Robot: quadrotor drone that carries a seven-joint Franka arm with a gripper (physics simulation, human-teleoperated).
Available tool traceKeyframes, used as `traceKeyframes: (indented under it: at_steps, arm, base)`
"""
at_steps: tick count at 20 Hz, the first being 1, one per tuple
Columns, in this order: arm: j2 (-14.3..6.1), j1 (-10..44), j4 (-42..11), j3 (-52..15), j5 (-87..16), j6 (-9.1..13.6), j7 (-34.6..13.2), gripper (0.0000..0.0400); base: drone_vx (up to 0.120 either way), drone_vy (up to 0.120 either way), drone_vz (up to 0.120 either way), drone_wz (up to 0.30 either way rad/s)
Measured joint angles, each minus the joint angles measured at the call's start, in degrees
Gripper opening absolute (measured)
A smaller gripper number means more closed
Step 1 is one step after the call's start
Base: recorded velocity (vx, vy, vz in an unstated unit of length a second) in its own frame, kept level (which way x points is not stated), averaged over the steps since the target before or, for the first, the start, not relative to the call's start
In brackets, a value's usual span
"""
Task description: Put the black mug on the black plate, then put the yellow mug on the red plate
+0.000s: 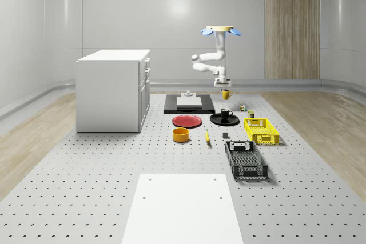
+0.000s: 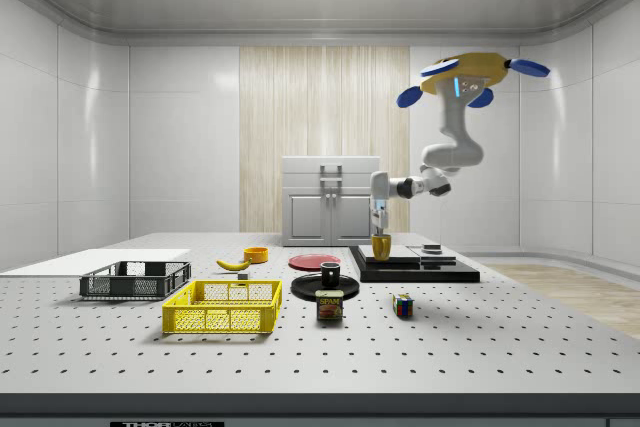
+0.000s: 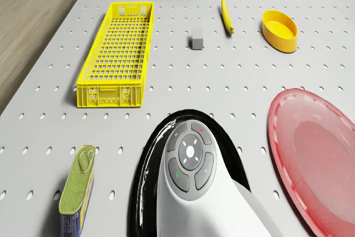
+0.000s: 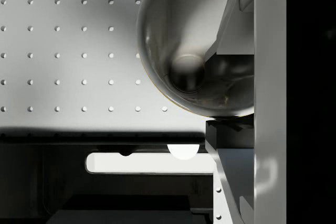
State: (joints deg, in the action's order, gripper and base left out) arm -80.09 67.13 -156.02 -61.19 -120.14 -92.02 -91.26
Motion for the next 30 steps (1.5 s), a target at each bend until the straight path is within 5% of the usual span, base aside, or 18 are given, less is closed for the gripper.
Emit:
traceKeyframes:
  at_steps: [30]
  arm:
    - [-0.42, 0.25, 0.04, -0.07, 0.22, -0.39, -0.19, 0.011]
  base:
    - [0.12, -0.12, 0.0, 0.0]
